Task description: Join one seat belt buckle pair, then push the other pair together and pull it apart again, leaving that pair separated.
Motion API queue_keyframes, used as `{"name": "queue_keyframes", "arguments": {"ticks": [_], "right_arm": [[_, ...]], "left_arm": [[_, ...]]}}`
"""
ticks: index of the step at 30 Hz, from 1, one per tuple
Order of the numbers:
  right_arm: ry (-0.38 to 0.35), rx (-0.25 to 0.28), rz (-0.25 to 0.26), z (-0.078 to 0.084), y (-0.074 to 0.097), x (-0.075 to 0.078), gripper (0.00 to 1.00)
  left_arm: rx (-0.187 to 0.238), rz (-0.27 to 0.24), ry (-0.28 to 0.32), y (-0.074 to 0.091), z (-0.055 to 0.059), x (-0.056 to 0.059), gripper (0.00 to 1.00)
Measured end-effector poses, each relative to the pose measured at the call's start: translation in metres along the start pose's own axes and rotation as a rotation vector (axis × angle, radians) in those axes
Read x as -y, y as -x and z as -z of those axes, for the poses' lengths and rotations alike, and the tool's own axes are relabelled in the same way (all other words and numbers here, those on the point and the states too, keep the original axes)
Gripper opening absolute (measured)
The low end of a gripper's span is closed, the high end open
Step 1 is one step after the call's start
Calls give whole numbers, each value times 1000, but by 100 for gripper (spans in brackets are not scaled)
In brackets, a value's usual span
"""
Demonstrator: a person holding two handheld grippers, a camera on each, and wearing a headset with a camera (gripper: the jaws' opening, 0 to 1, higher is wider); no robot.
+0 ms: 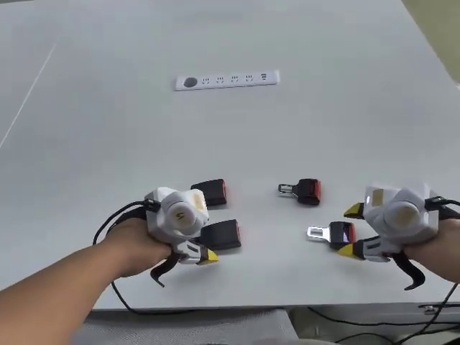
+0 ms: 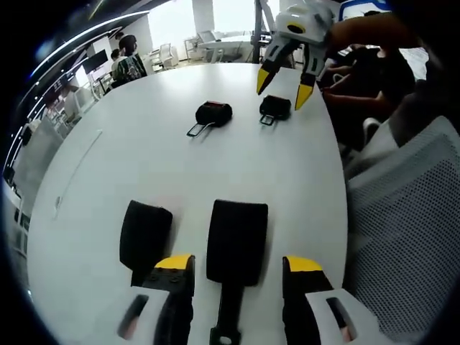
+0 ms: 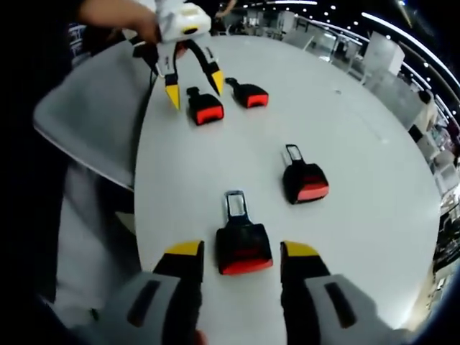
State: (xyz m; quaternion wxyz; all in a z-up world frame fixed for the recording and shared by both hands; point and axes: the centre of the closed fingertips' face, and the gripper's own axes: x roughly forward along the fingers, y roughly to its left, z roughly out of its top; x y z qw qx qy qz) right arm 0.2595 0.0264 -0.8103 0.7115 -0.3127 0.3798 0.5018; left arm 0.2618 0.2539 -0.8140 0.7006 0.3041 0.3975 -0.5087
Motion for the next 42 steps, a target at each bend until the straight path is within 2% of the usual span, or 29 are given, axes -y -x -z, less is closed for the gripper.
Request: {"name": "queue_keyframes", "arguments": {"ticks": [4, 6, 10, 12, 14, 17, 19, 32, 34, 42], "right_arm": [[4, -16, -20, 7, -5, 3, 41], [8, -24, -37, 9, -5, 1, 40], [14, -31, -64, 13, -8, -1, 38], [26, -34, -77, 13, -10, -3, 37], [38, -34, -80, 13, -11, -4, 37], [44, -30, -98, 12, -12, -4, 36], [58, -35, -106, 12, -13, -4, 36], [57, -56, -130, 13, -13, -3, 35], [90, -62, -126, 14, -14, -3, 35], [125, -65, -137, 15, -15, -3, 35]], "left_arm": [[-12, -1, -30, -4, 0, -3, 50], [-38, 5, -39, -7, 3, -3, 48], [-58, 16, -54, -11, 3, -3, 47], [-64, 27, -59, -13, 2, -2, 43], [-79, 37, -89, -14, 3, 0, 38], [-87, 42, -59, -14, 2, 0, 36], [-91, 46, -66, -14, 2, 0, 36], [-153, 81, -171, -15, 3, 3, 33], [-159, 85, -184, -14, 4, 4, 33], [-161, 82, -173, -14, 4, 4, 33]]}}
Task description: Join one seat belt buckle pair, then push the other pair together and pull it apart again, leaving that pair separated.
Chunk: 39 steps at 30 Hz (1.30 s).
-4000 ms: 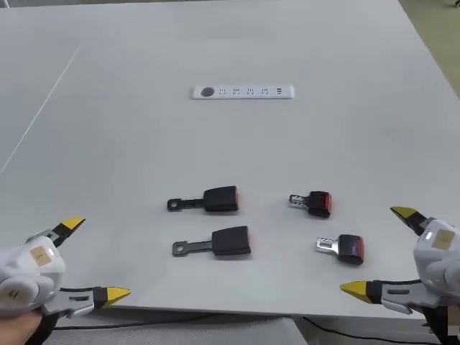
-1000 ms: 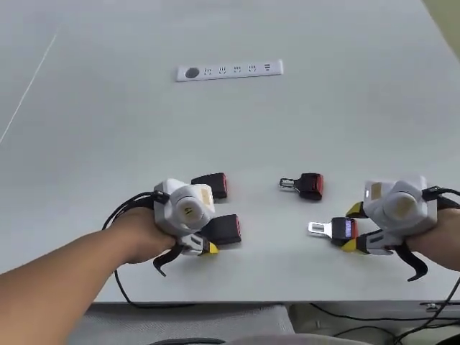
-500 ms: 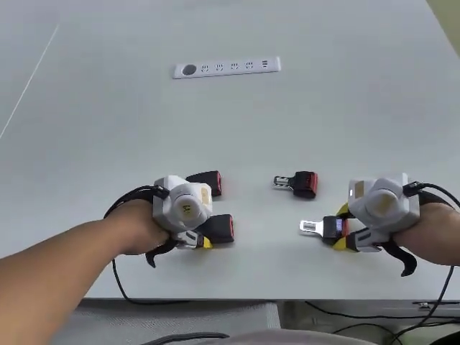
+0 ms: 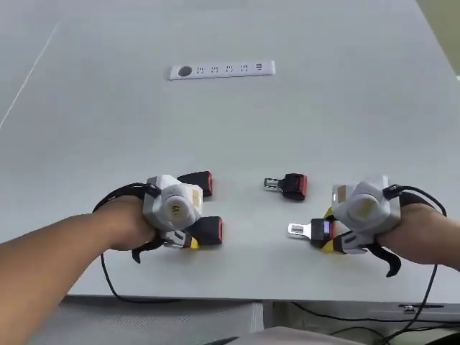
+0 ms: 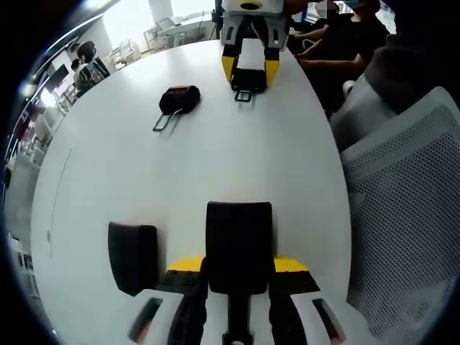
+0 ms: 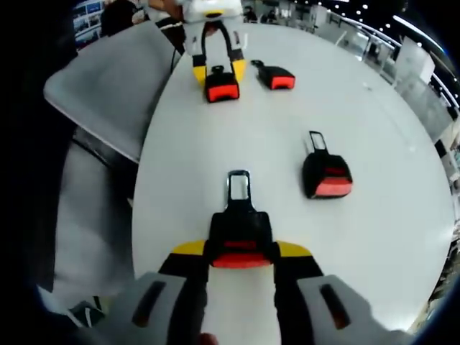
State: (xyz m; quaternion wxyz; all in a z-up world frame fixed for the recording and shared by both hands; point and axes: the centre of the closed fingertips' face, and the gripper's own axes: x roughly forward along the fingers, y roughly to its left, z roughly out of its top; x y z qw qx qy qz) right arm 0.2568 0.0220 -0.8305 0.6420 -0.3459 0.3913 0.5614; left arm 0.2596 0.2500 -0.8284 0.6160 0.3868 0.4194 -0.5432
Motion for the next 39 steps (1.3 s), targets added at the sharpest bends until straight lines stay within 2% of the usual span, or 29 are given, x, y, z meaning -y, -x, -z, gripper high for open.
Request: {"name": "queue_keyframes", "arguments": {"ticks": [8, 13, 26, 33, 39], "right_arm": [[0, -5, 3, -5, -3, -2, 35], [23, -5, 1, -16, -8, -9, 35], [-18, 39, 19, -61, -30, -22, 34], [2, 51, 18, -88, -42, -18, 34], [30, 53, 3, -104, -50, -18, 34]], "left_arm": [[-9, 3, -3, 0, 0, 0, 33], [-18, 2, 3, 0, 0, 2, 33], [7, 18, -12, -1, 0, 2, 33], [8, 20, -16, -1, -1, 2, 33], [9, 19, -15, -1, -2, 2, 33]]}}
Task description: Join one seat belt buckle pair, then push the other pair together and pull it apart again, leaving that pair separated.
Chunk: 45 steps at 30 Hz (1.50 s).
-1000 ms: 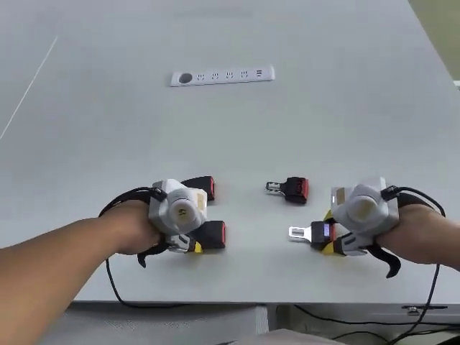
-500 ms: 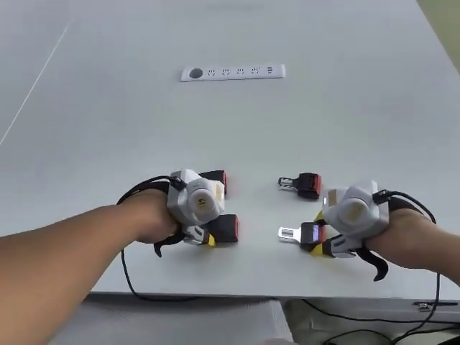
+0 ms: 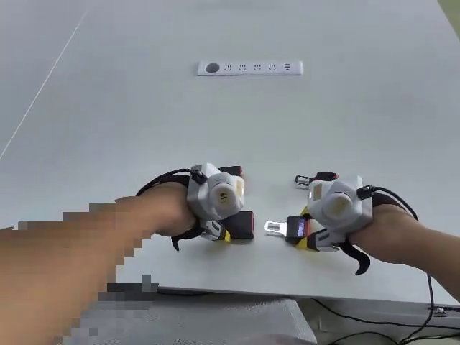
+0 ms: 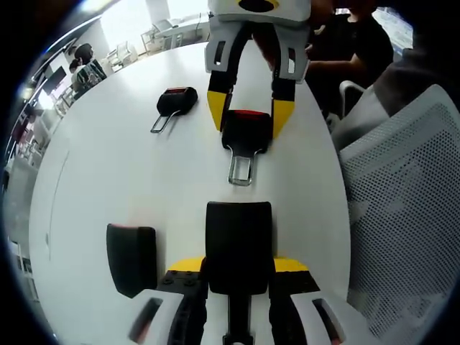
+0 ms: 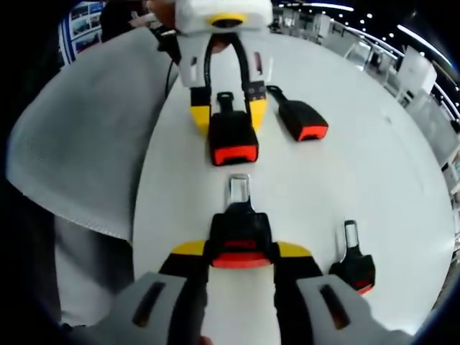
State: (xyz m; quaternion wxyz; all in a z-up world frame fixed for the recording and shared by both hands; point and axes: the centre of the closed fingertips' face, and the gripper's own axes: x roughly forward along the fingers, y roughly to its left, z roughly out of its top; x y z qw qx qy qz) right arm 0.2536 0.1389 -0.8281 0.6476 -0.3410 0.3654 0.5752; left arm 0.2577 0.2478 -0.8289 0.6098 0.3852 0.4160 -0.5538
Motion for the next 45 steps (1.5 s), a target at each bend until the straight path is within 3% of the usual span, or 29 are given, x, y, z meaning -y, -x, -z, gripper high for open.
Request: {"name": "queue_keyframes", "arguments": {"ticks": [17, 26, 45], "right_arm": [[26, 12, -15, -15, -8, 1, 34], [43, 47, -18, -27, -13, 0, 34], [56, 25, -25, -32, -17, 1, 32]], "left_arm": [[-26, 14, -18, -1, -1, -1, 33], [-42, 10, -16, -1, -1, 0, 33], [-43, 24, -49, -1, -1, 0, 32]]}}
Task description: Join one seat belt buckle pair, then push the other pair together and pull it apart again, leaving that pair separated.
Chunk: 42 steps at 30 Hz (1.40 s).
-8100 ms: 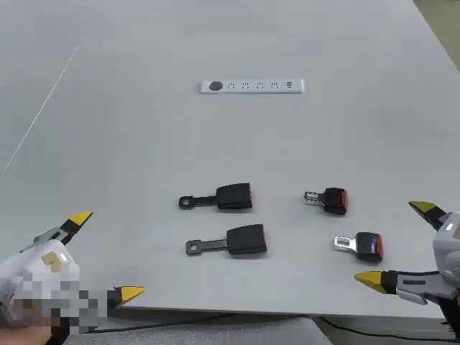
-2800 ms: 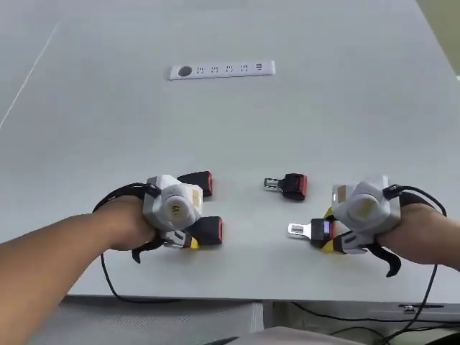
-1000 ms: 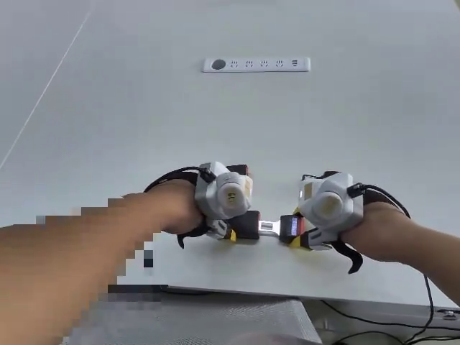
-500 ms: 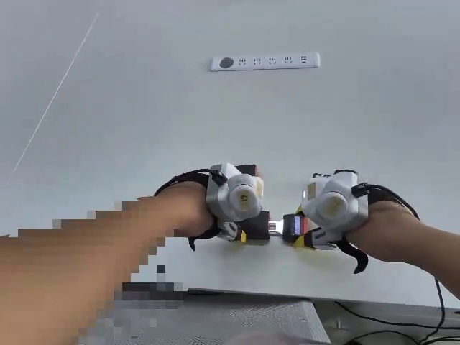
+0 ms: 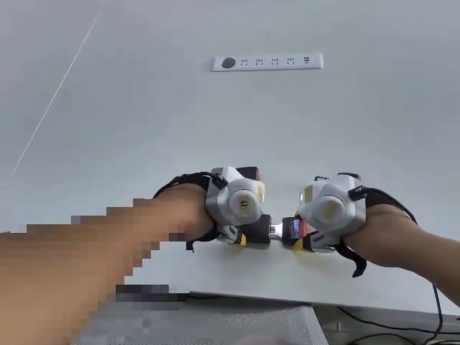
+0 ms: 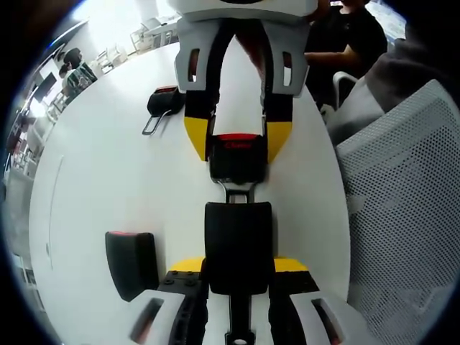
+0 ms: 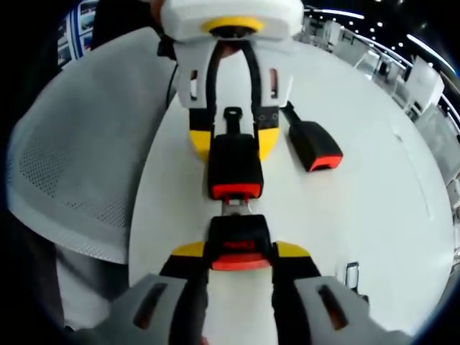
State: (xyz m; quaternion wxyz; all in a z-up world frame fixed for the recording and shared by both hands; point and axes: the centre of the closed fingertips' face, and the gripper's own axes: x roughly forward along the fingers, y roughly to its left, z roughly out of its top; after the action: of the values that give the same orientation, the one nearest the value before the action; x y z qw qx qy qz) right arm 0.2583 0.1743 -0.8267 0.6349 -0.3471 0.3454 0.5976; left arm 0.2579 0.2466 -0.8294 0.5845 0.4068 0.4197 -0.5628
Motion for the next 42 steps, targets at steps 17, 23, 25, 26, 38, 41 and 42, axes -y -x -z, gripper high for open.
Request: {"name": "queue_keyframes", "arguments": {"ticks": [17, 23, 25, 26, 38, 41, 42], "right_arm": [[11, 5, -4, -11, -6, 3, 31], [10, -1, -6, -11, -7, 1, 31], [9, -2, -5, -11, -7, 1, 31], [9, -2, -4, -11, -8, 1, 31], [-2, 20, -18, -10, -7, -1, 31], [-9, 22, -19, -11, -7, -1, 31], [-9, 21, -19, -11, -7, -2, 31]], "left_arm": [[-24, 0, -22, 2, 1, 2, 32], [-25, 5, -36, 2, 2, 2, 32], [-23, 4, -35, 2, 2, 2, 32], [-22, 5, -36, 3, 1, 2, 32], [12, 7, 2, 2, 4, -1, 31], [7, 4, 9, 1, 4, -1, 31], [5, 5, 11, 1, 3, -1, 31]]}}
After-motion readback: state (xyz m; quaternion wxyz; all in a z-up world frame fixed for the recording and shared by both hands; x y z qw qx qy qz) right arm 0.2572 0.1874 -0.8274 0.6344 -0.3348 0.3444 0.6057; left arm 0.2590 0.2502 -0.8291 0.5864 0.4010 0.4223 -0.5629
